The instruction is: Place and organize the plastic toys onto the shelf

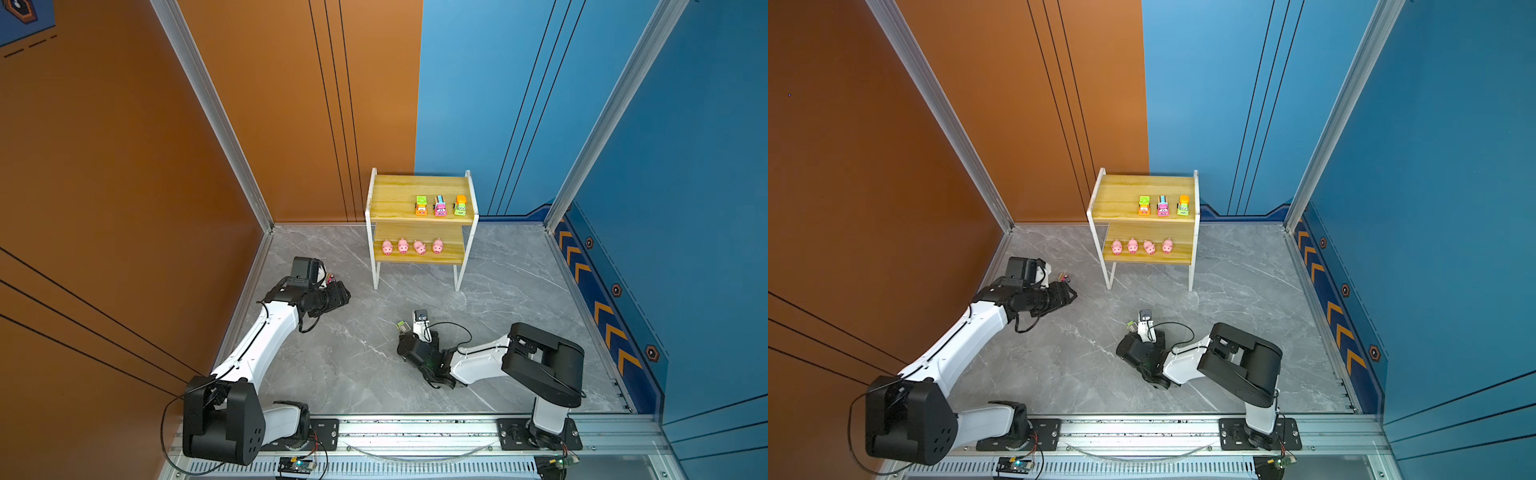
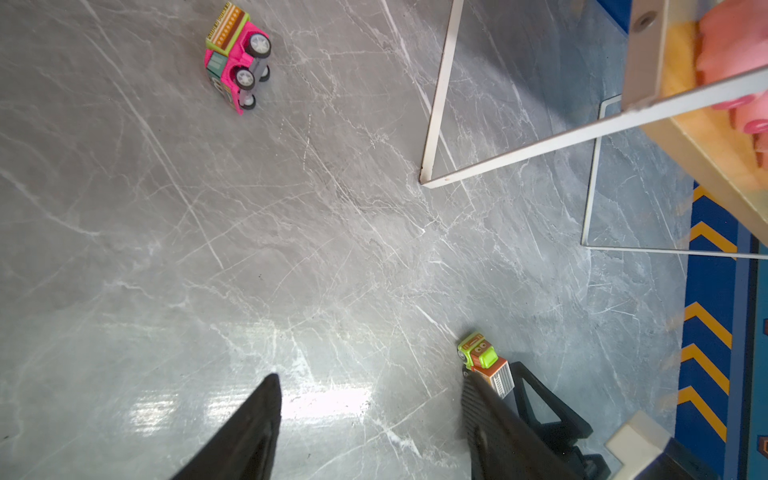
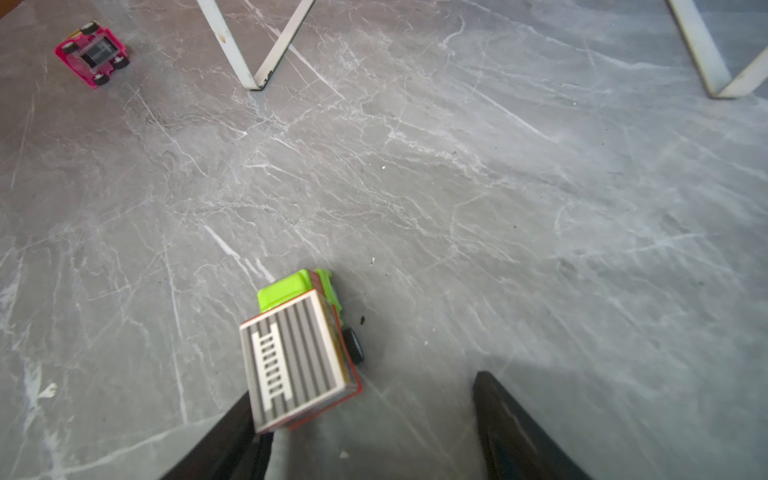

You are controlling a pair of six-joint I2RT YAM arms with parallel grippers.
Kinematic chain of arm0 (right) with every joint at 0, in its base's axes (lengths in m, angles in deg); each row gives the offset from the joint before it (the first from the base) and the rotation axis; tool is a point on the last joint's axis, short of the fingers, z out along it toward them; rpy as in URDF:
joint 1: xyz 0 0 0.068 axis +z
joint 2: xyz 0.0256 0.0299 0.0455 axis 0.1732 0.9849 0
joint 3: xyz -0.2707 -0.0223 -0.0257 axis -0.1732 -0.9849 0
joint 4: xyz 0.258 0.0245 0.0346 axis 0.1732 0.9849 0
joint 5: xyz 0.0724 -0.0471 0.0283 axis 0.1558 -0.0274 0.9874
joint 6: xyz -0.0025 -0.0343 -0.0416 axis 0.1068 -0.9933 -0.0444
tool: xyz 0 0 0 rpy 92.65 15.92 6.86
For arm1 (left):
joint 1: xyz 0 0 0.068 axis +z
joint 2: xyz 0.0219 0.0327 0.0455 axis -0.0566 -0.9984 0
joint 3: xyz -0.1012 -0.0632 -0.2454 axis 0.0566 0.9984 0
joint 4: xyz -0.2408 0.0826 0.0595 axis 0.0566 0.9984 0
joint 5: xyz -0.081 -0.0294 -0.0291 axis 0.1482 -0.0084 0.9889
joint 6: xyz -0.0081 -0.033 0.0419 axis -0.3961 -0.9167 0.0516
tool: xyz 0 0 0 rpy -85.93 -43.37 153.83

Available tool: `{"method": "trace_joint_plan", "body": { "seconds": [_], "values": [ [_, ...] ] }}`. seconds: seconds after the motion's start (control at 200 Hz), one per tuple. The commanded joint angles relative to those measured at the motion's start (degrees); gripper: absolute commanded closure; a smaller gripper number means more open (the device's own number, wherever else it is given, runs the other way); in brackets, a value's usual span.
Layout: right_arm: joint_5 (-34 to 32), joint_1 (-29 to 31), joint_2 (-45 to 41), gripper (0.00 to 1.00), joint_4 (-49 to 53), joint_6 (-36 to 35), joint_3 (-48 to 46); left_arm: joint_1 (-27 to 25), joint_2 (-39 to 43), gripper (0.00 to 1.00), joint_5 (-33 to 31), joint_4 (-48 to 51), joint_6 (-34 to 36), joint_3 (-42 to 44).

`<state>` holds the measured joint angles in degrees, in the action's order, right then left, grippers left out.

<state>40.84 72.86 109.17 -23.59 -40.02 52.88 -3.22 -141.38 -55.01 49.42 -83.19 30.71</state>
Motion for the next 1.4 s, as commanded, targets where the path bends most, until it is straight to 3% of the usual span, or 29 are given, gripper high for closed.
{"method": "trace_joint_plan", "body": {
  "seconds": [0.0, 0.375, 1.026, 1.251, 1.396],
  "values": [
    [9.32, -2.33, -1.72, 0.25, 4.41, -3.5, -1.18, -0.66, 0.43, 0.3, 1.07, -0.49, -0.6, 0.77],
    [15.09, -7.34, -3.42, 0.28, 11.78, -5.29, -0.98, -0.67, -0.64, 0.3, 1.1, -0.66, -0.73, 0.72],
    [15.22, -11.91, -6.45, 0.29, 26.94, -9.12, 1.29, -0.9, -1.79, 0.3, 1.63, -1.06, -0.97, 0.72],
    [14.06, -14.89, -5.85, 0.29, 26.03, -12.69, 1.94, -0.92, -2.26, 0.3, 1.86, -1.45, -1.04, 0.52],
    [16.04, -14.46, -2.64, 0.29, 23.5, -11.44, 5.27, -0.92, -2.25, 0.3, 1.76, -1.64, -1.2, 0.6]
  ]
}}
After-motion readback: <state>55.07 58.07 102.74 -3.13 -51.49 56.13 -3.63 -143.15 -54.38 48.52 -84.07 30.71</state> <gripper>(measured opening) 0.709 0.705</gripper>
